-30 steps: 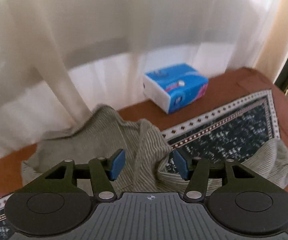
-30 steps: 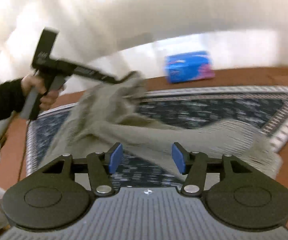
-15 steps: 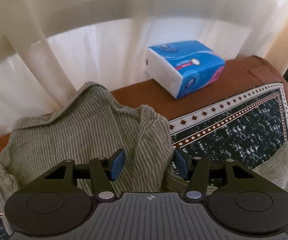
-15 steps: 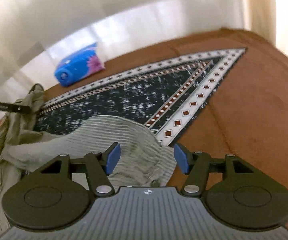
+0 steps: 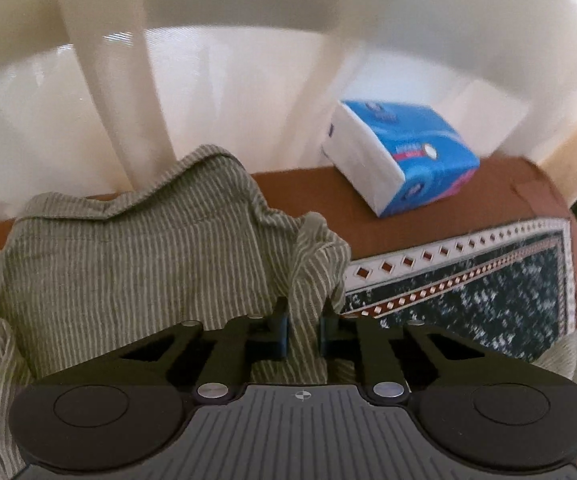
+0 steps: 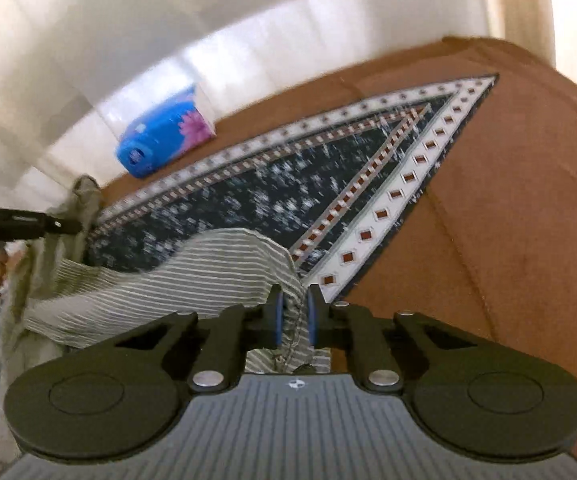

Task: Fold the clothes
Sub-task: 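Grasp the shirt hem with both grippers and lift it toward the collar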

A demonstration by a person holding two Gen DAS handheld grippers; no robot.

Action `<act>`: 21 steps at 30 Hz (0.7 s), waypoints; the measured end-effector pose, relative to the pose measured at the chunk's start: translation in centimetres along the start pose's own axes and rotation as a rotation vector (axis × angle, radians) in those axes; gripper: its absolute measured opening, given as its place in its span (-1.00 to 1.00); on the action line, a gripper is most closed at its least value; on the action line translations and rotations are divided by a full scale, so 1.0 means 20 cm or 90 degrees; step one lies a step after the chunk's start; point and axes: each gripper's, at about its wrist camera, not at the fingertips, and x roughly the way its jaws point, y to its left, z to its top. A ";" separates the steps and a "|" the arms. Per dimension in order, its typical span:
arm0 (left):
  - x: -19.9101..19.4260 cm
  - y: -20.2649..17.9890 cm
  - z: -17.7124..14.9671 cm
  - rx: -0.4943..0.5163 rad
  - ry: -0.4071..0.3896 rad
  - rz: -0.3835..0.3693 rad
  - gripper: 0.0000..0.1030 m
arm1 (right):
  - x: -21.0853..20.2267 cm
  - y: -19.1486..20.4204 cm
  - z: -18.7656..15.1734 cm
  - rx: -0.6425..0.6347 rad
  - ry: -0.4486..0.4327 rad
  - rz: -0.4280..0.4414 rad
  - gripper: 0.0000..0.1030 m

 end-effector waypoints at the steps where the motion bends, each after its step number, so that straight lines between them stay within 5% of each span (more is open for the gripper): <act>1: -0.02 0.01 0.00 -0.009 -0.005 -0.004 -0.82 | -0.04 0.03 0.00 0.001 -0.007 0.008 -0.75; 9: -0.13 0.25 0.03 -0.121 -0.037 -0.015 -0.86 | -0.47 0.41 -0.03 -0.020 -0.038 0.162 -0.77; 15: -0.14 0.30 0.03 -0.118 -0.034 0.002 -0.86 | -0.72 0.74 -0.04 -0.020 -0.048 0.307 -0.77; 21: -0.09 0.31 0.02 -0.103 -0.033 0.018 -0.88 | -0.83 0.96 -0.03 -0.031 -0.064 0.371 -0.77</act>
